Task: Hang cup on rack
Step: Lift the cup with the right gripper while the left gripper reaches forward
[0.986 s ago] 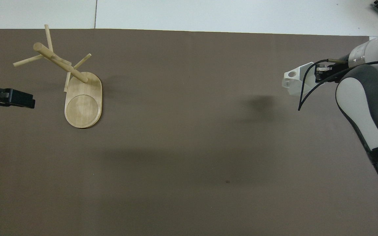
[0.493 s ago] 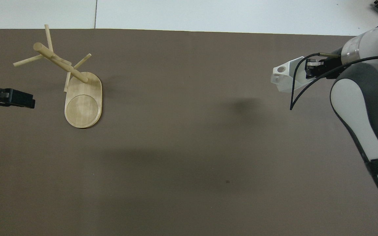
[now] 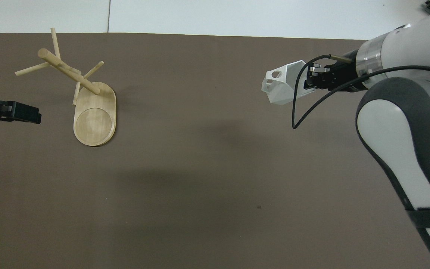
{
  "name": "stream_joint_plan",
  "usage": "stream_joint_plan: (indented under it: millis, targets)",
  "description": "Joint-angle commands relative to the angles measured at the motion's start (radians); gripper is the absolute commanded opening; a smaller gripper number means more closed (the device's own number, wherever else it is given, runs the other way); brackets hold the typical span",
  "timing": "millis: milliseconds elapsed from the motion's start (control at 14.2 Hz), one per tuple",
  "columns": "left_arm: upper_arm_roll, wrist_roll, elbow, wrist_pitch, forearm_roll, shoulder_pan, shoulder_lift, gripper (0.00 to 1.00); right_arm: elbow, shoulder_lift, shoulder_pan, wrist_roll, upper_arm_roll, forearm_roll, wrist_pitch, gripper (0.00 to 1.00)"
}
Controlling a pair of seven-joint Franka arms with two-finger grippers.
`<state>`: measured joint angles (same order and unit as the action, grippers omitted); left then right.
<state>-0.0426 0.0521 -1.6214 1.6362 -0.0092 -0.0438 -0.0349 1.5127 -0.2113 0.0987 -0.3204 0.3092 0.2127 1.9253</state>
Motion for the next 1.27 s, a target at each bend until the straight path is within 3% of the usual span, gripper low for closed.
stream_joint_plan:
  millis: [0,282,564,775,1198]
  targets:
    - [-0.008,0.003,-0.018,-0.006,-0.009,-0.002,-0.017,1.0,-0.003,0.003,0.013,-0.006,0.085,0.031,0.052,0.0]
    - [-0.014,0.008,-0.04,-0.001,-0.009,-0.044,-0.026,1.0,0.011,-0.003,0.013,-0.078,0.188,0.057,0.145,0.0]
    - [-0.014,-0.02,-0.057,-0.047,-0.009,-0.047,-0.042,1.0,0.015,-0.005,0.012,-0.114,0.215,0.275,0.21,0.0]
    - [-0.014,-0.084,-0.074,-0.062,-0.011,-0.044,-0.054,1.0,0.024,-0.003,0.012,-0.115,0.237,0.349,0.241,0.0]
    - [-0.016,-0.524,-0.126,-0.142,-0.052,-0.063,-0.089,1.0,0.058,-0.003,0.009,-0.109,0.307,0.45,0.348,0.0]
